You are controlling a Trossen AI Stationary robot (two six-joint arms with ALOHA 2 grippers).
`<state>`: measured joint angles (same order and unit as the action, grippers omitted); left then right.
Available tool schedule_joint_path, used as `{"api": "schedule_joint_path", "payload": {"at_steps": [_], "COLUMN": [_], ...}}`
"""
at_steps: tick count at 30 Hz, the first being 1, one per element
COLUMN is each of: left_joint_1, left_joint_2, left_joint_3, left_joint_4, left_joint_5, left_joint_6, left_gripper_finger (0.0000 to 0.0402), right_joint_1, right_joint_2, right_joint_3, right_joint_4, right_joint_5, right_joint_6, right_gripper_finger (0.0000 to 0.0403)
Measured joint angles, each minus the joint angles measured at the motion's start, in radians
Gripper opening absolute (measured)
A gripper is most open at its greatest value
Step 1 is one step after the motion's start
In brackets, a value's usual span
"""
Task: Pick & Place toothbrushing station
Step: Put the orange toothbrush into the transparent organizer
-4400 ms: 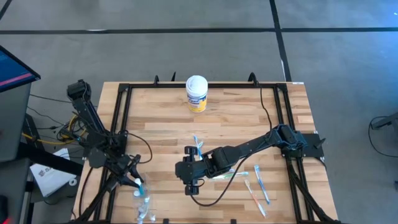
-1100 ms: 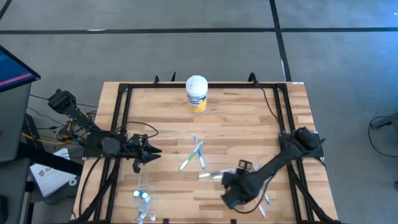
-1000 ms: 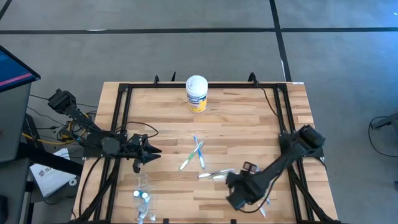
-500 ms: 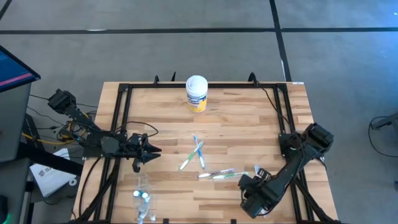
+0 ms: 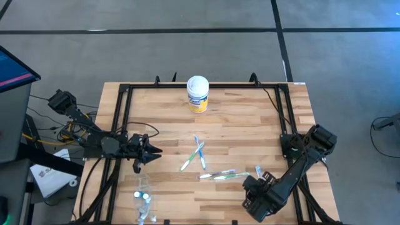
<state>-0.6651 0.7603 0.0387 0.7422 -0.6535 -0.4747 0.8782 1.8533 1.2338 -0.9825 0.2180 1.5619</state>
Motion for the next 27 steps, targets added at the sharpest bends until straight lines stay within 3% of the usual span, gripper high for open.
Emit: {"api": "schedule_joint_path", "payload": {"at_steps": [11, 15, 22, 27], "left_joint_1": [0.000, 0.000, 0.000, 0.000], "left_joint_2": [0.000, 0.000, 0.000, 0.000], "left_joint_3": [0.000, 0.000, 0.000, 0.000], "left_joint_4": [0.003, 0.006, 0.008, 0.008], "left_joint_5": [0.004, 0.004, 0.004, 0.004], "left_joint_6": [0.000, 0.000, 0.000, 0.000], "left_gripper_finger": [0.0118, 0.0118, 0.0118, 0.0118], "right_joint_1": [-0.005, -0.004, -0.004, -0.011], "right_joint_2": [0.000, 0.000, 0.000, -0.004], "right_joint_3": [-0.092, -0.094, -0.094, -0.094], "right_joint_4": [0.101, 0.102, 0.104, 0.129], "right_joint_5": [-0.003, -0.003, -0.007, -0.013], "right_joint_6": [0.039, 0.038, 0.036, 0.032], "right_gripper_finger": [0.0152, 0.0118, 0.0012, 0.0002]}}
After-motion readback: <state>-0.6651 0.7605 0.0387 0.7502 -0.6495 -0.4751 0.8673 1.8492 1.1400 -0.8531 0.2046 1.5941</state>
